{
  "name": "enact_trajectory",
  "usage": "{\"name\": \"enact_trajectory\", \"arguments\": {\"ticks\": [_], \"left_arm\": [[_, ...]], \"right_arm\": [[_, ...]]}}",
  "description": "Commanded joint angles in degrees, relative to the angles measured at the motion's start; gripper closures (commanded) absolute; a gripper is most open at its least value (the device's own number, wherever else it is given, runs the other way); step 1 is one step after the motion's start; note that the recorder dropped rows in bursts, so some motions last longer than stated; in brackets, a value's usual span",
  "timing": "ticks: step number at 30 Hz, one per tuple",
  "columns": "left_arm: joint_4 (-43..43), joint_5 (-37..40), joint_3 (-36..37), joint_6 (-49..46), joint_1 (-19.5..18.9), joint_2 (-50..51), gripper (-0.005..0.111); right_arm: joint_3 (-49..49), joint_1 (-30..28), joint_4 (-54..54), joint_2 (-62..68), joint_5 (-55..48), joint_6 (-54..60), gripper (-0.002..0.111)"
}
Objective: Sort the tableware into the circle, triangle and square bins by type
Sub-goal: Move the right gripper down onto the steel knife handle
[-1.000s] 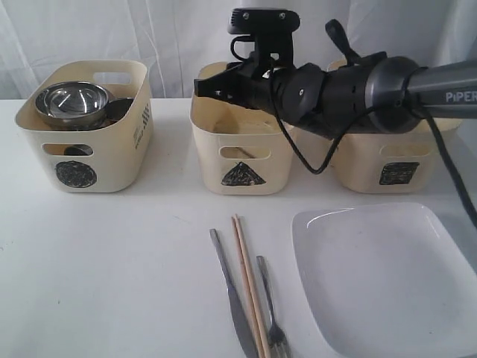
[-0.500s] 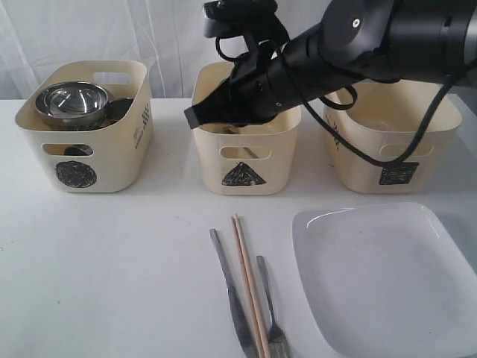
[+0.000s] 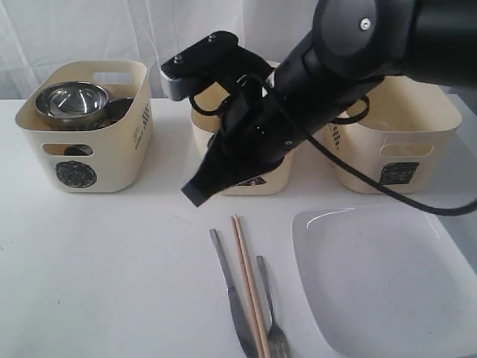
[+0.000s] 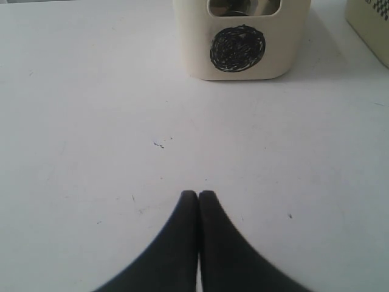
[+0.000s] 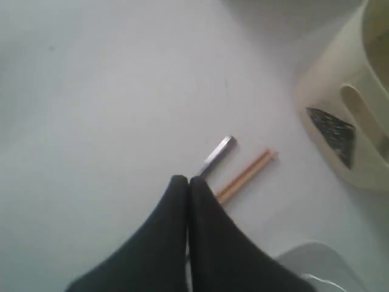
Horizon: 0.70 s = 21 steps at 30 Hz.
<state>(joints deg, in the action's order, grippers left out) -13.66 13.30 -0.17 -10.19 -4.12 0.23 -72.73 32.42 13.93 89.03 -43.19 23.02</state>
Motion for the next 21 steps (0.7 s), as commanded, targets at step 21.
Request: {"name": "enact_trajectory", "arguments": {"ticks": [21], "left_arm": [[-0.1, 0.1, 0.2, -0.1, 0.3, -0.2, 0.107]], "right_arm": [[0.8, 3.0, -3.3, 13.6, -13.9, -23.4, 0.108]]}}
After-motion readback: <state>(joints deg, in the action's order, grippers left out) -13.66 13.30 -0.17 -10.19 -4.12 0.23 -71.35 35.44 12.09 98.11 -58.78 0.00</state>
